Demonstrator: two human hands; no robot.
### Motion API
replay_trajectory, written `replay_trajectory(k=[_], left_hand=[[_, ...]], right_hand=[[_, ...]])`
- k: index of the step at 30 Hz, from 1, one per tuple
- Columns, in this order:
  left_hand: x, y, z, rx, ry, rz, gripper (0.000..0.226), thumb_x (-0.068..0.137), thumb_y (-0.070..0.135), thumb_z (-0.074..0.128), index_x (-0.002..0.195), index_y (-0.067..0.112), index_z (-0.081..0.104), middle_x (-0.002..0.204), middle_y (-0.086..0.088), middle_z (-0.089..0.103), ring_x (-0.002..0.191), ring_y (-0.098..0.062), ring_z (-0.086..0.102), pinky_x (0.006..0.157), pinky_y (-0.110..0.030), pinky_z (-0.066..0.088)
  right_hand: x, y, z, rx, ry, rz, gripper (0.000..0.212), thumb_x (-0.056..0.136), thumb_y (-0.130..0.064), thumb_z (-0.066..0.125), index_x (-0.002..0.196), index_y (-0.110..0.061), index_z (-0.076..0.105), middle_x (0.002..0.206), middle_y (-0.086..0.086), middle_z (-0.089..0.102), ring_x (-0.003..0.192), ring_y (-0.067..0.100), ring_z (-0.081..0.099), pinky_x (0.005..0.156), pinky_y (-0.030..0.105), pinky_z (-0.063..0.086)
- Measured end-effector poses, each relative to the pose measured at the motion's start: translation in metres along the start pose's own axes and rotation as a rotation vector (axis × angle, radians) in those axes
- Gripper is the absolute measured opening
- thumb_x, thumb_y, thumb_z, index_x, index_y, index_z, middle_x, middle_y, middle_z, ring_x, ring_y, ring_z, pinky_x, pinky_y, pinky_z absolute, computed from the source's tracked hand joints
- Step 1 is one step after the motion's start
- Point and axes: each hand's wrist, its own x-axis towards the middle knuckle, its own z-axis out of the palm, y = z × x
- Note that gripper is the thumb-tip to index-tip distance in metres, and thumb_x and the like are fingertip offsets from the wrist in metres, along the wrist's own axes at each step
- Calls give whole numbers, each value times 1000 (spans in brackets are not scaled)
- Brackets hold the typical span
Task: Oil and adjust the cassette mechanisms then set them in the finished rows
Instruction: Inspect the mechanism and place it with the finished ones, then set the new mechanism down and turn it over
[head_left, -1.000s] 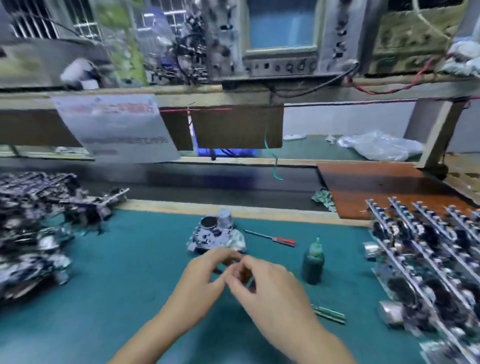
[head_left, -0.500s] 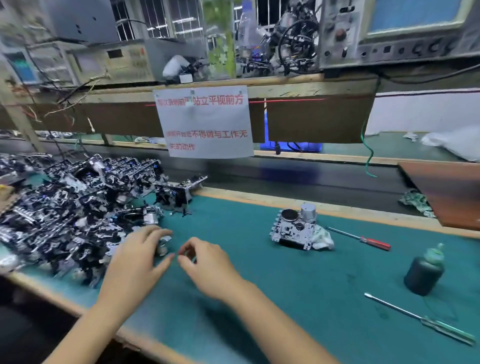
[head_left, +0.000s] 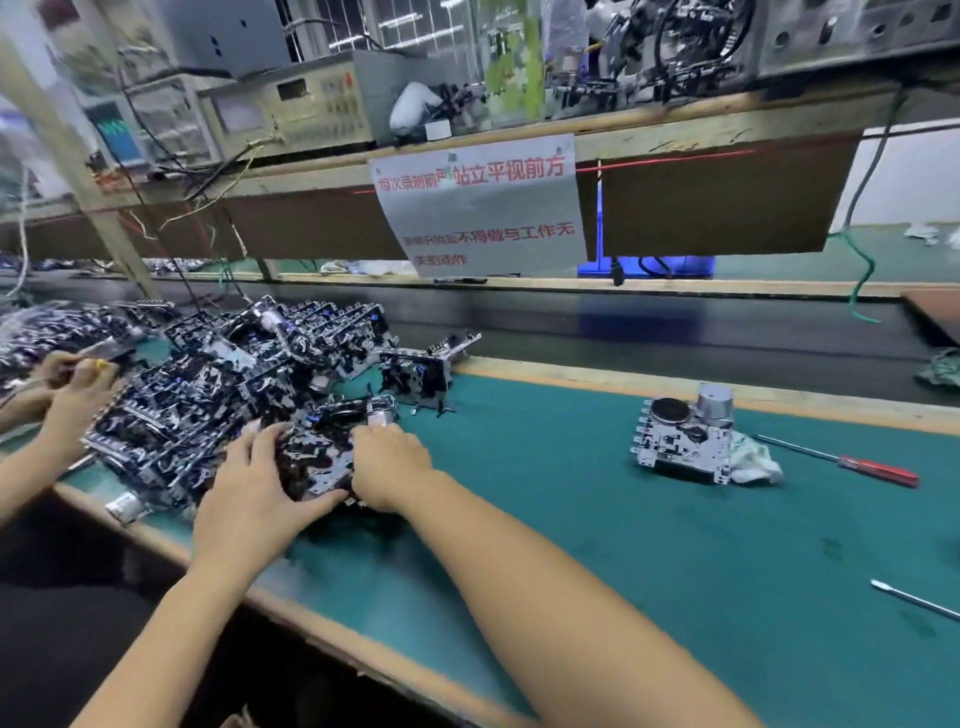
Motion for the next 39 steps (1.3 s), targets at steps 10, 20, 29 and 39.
replay_trajectory(k=[10,20,29,39], left_hand=[[5,4,0,-76,119,118,82,52,15,91,124,2,55,118,-25,49,114,-42,46,99,-50,38],[-2,73,-62,86,139,445,85,46,22,91,122,5,57,111,-20,47,100,-36,48,84,-46,43],[-44,201,-60,-301,-111,813,96,53,62,56,139,23,39,117,8,47,104,-11,47,86,-17,31],[-104,336,35,-279,-669,953,78,66,68,64,129,32,37,91,10,64,89,-15,55,76,-30,42]], right_hand=[[12,-9,-7,197,-85,87,22,94,-12,44,73,-5,44,101,16,52,97,31,45,72,33,37],[-36,10,-37,911,146,219,40,85,5,45,120,-4,63,126,13,61,114,23,55,99,32,43],[-187,97,-88,1436,170,355,28,85,15,39,94,6,64,108,19,63,94,19,56,95,26,45],[-299,133,-85,2307,465,319,52,62,24,33,86,4,74,95,24,68,83,35,68,81,46,56]])
